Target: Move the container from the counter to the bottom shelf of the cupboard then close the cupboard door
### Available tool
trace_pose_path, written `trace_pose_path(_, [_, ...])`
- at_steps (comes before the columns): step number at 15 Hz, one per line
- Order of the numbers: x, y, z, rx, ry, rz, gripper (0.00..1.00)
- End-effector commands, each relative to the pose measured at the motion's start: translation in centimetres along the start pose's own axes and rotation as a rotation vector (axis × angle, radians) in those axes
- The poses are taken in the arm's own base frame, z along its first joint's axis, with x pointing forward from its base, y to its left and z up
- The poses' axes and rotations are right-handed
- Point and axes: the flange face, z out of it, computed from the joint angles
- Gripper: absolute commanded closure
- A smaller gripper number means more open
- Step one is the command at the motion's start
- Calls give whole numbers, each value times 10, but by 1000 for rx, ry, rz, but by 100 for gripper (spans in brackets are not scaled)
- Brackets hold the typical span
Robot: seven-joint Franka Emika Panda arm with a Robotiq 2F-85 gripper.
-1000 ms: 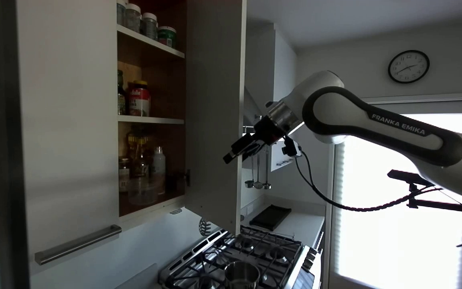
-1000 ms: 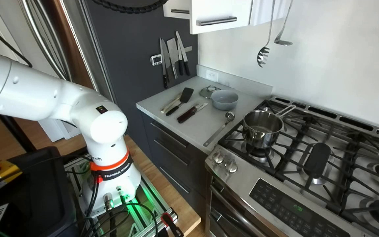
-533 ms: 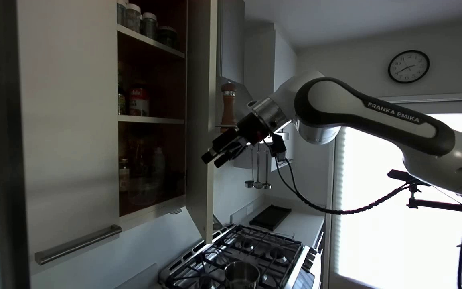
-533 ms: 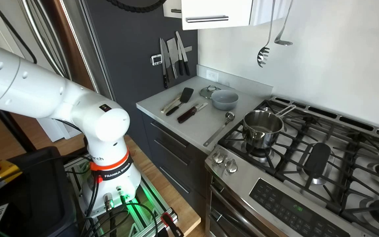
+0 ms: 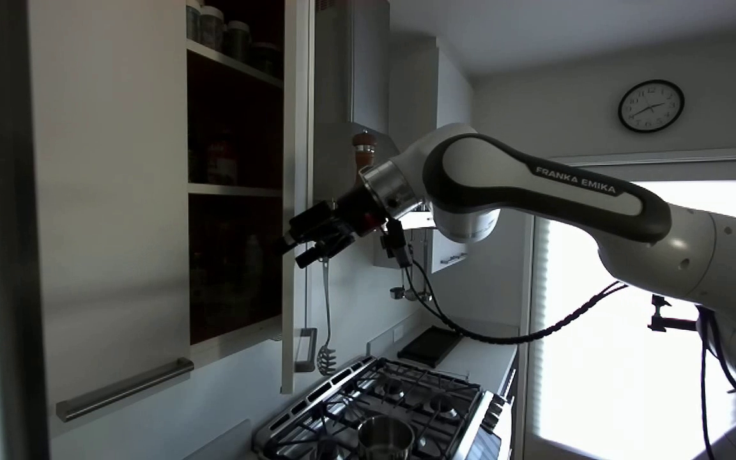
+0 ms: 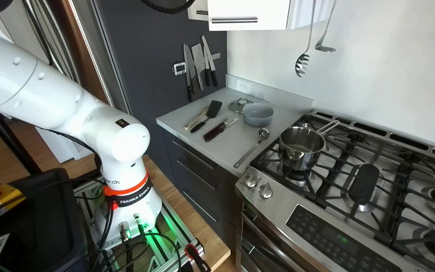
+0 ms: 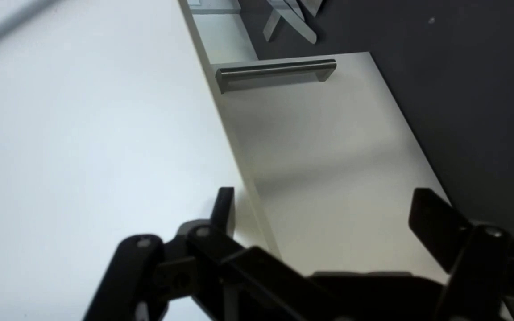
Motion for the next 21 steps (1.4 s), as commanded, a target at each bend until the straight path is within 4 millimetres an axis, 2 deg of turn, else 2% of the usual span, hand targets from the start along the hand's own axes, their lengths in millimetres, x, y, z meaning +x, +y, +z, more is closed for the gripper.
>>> trace_pose_path(1, [7,4,7,-15,-5,-22,0])
trace_pose_path(7, [-3,21,-35,-156,-50,-84,0])
trace_pose_path(13, [-17,19,-77,-232,-123,-156,0])
trace_pose_path(21, [-31,14,-104,-274,-166,-197,0])
